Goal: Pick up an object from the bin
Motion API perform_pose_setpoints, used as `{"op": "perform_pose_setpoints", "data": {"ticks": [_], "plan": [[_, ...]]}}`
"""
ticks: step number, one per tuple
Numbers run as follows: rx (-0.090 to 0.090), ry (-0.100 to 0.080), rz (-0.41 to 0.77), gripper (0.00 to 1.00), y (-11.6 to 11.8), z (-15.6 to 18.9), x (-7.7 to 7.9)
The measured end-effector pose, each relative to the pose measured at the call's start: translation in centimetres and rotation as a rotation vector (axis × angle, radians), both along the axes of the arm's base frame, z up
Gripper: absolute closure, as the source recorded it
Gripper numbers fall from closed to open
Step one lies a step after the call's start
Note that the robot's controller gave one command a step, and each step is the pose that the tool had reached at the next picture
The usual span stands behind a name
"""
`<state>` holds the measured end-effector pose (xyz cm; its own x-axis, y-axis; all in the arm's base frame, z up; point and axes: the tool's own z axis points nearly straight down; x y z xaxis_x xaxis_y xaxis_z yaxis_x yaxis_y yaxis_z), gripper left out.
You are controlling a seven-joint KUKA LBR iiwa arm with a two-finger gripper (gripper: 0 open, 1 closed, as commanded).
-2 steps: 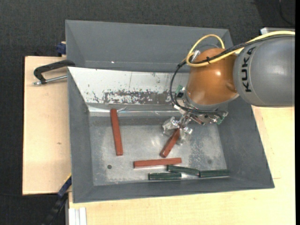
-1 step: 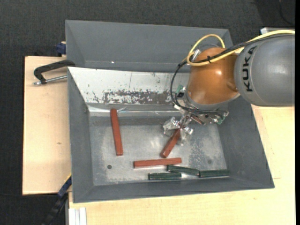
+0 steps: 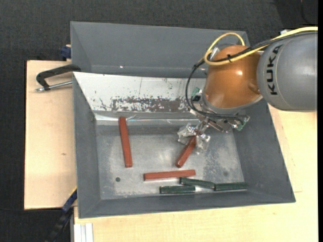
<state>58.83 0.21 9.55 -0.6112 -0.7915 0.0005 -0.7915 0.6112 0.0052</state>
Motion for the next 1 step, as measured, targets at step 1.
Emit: {"op": "perform_pose_setpoints", "data": {"ticks": [1], "plan": [[0.000,-0.011,0.000,1.00,0.00,1.63,0.30]]}}
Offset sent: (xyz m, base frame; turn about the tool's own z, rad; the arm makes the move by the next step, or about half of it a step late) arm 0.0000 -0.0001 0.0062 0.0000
